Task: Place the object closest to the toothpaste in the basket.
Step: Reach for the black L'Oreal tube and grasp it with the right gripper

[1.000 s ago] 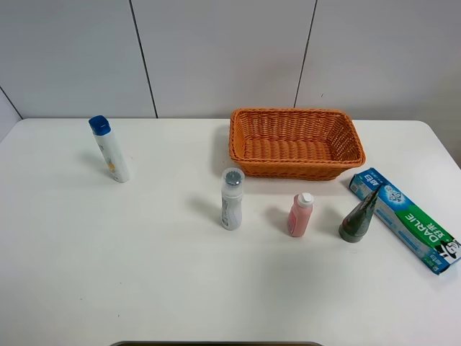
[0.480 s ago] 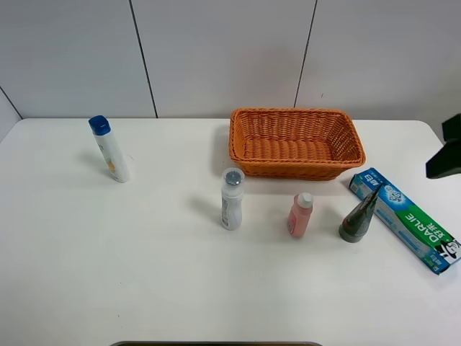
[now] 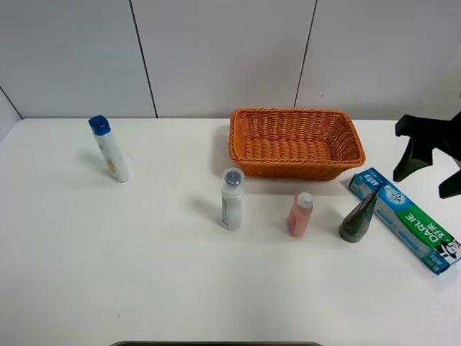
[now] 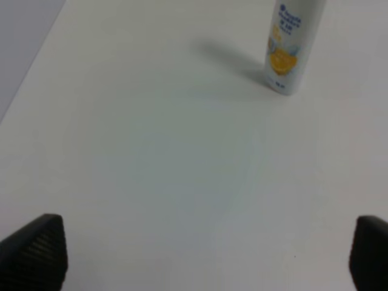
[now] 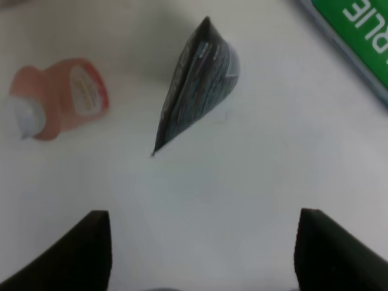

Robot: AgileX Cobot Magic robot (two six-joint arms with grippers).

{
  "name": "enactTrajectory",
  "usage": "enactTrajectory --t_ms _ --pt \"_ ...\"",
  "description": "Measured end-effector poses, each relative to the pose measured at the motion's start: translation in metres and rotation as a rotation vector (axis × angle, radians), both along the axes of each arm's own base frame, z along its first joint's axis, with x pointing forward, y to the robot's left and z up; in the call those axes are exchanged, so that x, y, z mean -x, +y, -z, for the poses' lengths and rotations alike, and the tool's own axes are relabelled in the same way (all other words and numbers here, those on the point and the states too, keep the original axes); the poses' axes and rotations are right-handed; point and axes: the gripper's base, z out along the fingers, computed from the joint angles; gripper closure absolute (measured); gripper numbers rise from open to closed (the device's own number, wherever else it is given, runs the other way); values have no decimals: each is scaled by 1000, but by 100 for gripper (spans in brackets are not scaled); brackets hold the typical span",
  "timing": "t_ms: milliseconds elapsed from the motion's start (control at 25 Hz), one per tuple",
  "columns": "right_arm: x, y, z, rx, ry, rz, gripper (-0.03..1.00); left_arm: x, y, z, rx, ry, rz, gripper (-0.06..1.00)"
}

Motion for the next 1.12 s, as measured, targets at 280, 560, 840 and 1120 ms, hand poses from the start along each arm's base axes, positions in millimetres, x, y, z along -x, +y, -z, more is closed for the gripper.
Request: enactTrajectory --t_ms 280,560,840,1120 --pt "-31 -1 30 -13 18 99 31 0 0 0 0 0 0 0" --pt "-54 11 63 -80 76 129 31 0 0 0 0 0 0 0" --pt "-67 33 97 -79 148 122 31 0 0 0 0 0 0 0" --pt "-69 31 108 -33 188 123 31 0 0 0 0 0 0 0"
